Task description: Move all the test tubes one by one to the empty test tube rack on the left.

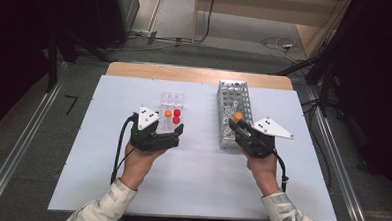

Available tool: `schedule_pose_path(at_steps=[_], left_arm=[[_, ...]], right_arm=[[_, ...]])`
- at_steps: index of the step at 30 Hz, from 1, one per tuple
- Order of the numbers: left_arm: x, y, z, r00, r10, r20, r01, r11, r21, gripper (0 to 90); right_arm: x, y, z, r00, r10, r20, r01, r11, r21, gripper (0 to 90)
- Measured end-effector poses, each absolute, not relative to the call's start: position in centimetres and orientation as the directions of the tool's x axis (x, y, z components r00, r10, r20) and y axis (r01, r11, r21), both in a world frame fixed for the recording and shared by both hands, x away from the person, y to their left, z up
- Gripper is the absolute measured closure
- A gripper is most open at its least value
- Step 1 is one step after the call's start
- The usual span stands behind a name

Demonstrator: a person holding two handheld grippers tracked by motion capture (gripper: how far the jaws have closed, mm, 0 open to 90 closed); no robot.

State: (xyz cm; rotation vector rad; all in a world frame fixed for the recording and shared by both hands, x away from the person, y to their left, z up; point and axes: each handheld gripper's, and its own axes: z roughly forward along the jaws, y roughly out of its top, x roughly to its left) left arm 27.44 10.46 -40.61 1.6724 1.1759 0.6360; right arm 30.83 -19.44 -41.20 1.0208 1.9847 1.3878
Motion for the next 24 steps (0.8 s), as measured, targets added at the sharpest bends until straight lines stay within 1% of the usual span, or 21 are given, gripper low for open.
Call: schedule_pose_path(at_steps=[7,12,16,20,23,24], left_arm=[[26.6,9.8,-40.3,0.435,0.894,-0.105,0.399,-0.086,0.913,13.6],[25.8,8.3,-40.1,0.493,0.864,-0.103,0.386,-0.111,0.916,15.4],[25.2,6.7,-40.3,0.551,0.831,-0.084,0.376,-0.157,0.913,17.0],[24.8,5.5,-40.9,0.595,0.801,-0.068,0.372,-0.2,0.906,22.4],[24.7,5.1,-41.4,0.611,0.788,-0.073,0.374,-0.206,0.904,30.3],[24.7,5.0,-41.5,0.617,0.783,-0.075,0.373,-0.207,0.905,34.9]], right_arm=[[29.4,-17.1,-41.6,-0.667,0.745,0.019,0.284,0.231,0.931,71.2],[28.6,-15.4,-42.5,-0.706,0.708,0.013,0.288,0.27,0.919,71.1],[28.3,-14.2,-43.7,-0.728,0.685,0.015,0.304,0.304,0.903,71.1],[27.7,-13.0,-44.5,-0.756,0.655,0.004,0.299,0.34,0.892,71.1],[27.3,-12.3,-44.8,-0.773,0.634,0.001,0.291,0.354,0.889,71.1],[27.2,-12.2,-44.9,-0.776,0.63,0.002,0.29,0.355,0.889,71.1]])
